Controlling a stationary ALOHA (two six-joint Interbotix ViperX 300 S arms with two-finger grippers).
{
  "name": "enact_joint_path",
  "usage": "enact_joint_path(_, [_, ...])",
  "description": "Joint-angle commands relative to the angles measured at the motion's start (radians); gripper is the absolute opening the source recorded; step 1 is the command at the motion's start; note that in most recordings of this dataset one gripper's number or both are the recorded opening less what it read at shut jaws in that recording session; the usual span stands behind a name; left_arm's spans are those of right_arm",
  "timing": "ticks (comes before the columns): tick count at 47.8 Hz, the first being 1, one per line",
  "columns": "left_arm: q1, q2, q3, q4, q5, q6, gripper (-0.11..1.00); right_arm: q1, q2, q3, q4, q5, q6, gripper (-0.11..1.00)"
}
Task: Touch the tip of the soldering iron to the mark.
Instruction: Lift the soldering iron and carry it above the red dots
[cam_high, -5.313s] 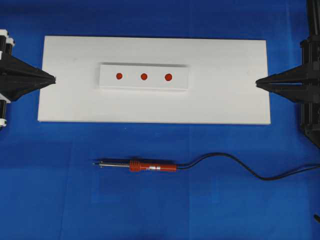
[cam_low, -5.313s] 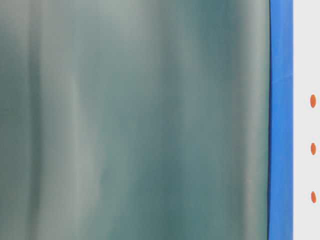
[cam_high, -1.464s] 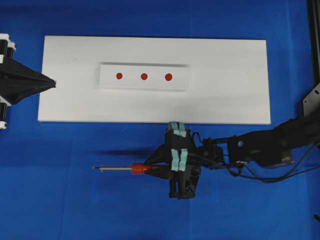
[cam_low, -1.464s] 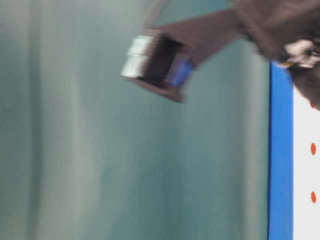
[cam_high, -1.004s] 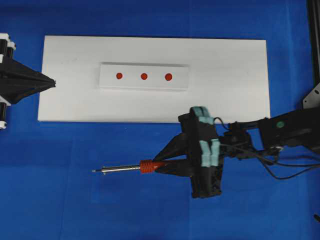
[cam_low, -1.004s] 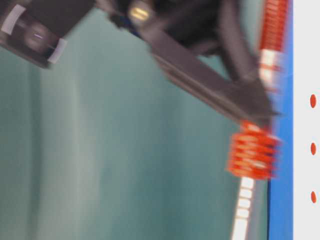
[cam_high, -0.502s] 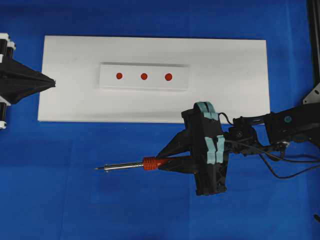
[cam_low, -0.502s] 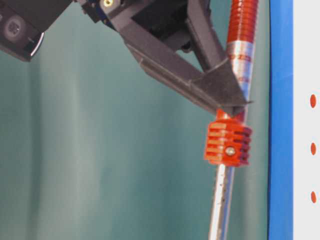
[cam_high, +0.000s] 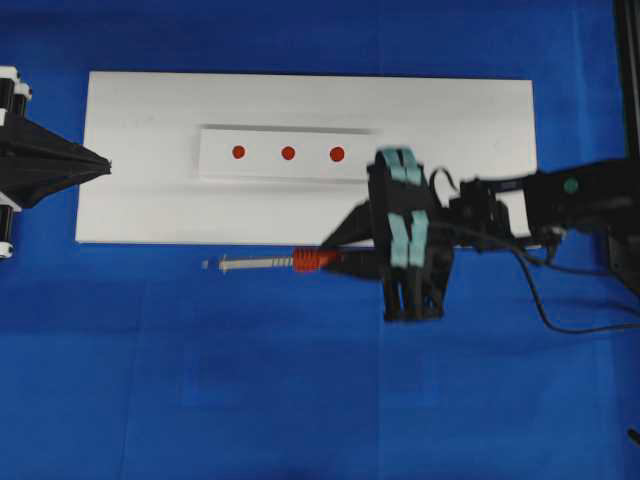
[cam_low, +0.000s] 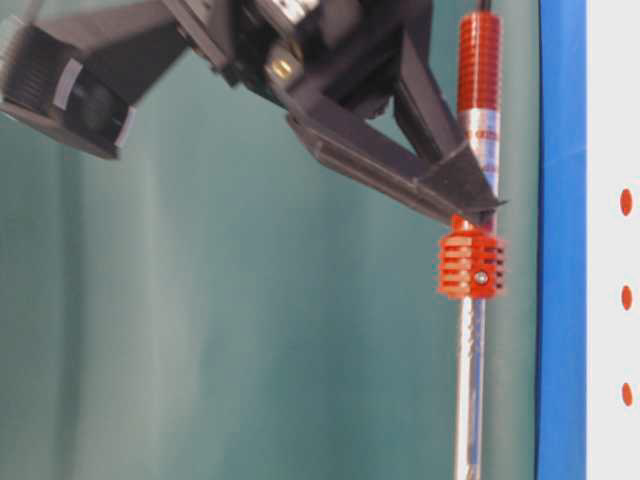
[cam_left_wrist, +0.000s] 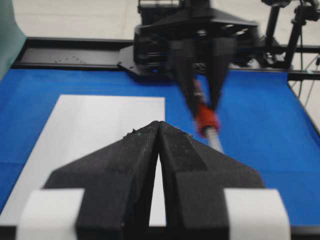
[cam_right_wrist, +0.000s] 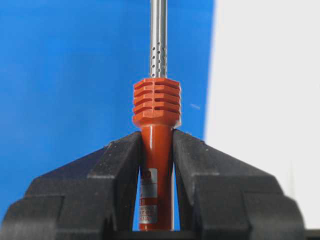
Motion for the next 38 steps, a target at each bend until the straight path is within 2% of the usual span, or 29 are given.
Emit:
enact_joint_path(1, [-0.002,0.003,-0.011,0.002,-0.009,0.0,0.02,-0.035,-0.026,-0.031,-0.04,0.025,-0.003,0.06])
enact_joint_path(18, [-0.002,0.005,-0.011,0.002,-0.009,0.0,0.02,-0.207,-0.023,-0.064,-0.199,0.086,-0.011,0.07])
enact_joint_path(28, [-0.002,0.006,-0.009,0.002,-0.008,0.0,0.02,-0.268,0.002,-0.104,-0.252,0.129,-0.012,0.06])
enact_joint_path(38, [-0.002,0.009,-0.009,0.002,-0.008,0.0,0.02,-0.281,0.032,-0.146,-0.281,0.172,-0.012,0.06])
